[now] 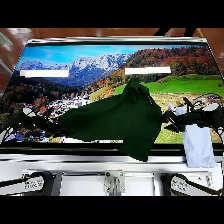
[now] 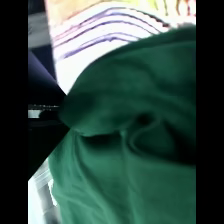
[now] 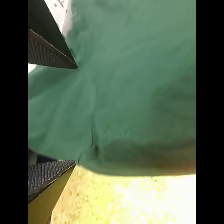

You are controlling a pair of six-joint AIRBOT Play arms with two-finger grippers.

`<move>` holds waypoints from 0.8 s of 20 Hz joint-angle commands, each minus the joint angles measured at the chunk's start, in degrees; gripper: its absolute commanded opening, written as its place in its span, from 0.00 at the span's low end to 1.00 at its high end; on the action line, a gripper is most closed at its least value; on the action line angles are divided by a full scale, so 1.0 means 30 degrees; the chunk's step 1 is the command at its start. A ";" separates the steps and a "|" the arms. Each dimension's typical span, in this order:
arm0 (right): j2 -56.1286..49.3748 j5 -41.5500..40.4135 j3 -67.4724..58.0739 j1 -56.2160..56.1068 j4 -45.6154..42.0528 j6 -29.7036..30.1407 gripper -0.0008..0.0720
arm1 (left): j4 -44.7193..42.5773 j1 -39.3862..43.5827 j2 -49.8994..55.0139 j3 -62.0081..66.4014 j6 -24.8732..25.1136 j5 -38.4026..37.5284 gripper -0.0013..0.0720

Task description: Fold the shirts.

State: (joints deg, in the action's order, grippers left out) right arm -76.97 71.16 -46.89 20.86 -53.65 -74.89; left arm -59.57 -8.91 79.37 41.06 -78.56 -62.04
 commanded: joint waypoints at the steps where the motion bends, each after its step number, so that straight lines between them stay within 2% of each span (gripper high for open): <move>1: -0.0568 -0.0634 0.0648 -0.0007 0.0153 -0.0015 0.94 | 0.0182 0.0000 -0.1056 0.0357 0.0335 -0.0335 0.07; 7: -0.1770 -0.2302 0.1151 -0.0022 0.0692 -0.0401 0.94 | 0.1195 0.0007 -0.2215 0.0430 0.0357 -0.0313 0.07; 9: -0.2069 -0.2856 0.1508 -0.0889 0.0714 -0.0379 0.94 | 0.1464 0.0007 -0.2222 0.0430 0.0648 -0.0313 0.07; 10: -0.2237 -0.3424 0.1625 -0.1668 0.0736 -0.0379 0.91 | 0.1610 0.0000 -0.2222 0.0430 0.0699 -0.0313 0.08; 11: -0.2346 -0.4146 0.1617 -0.2623 0.0758 -0.0379 0.72 | 0.1763 0.0000 -0.2222 0.0430 0.0765 -0.0321 0.08; 12: -0.2259 -0.4692 0.1457 -0.3446 0.0831 -0.0393 0.27 | 0.1829 0.0007 -0.2317 0.0444 0.0984 -0.0313 0.07; 13: -0.2011 -0.4648 0.1100 -0.3949 0.1166 -0.0503 0.11 | 0.1727 0.0000 -0.2623 0.0532 0.1319 -0.0175 0.07; 16: 0.0546 -0.3279 -0.1195 -0.4306 0.1887 0.1093 0.10 | 0.0882 -0.0007 -0.4976 0.2113 0.1399 0.0546 0.07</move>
State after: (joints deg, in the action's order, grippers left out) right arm -79.96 60.10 -46.13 10.20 -49.95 -74.59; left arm -55.57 -8.88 68.99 44.29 -75.20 -62.17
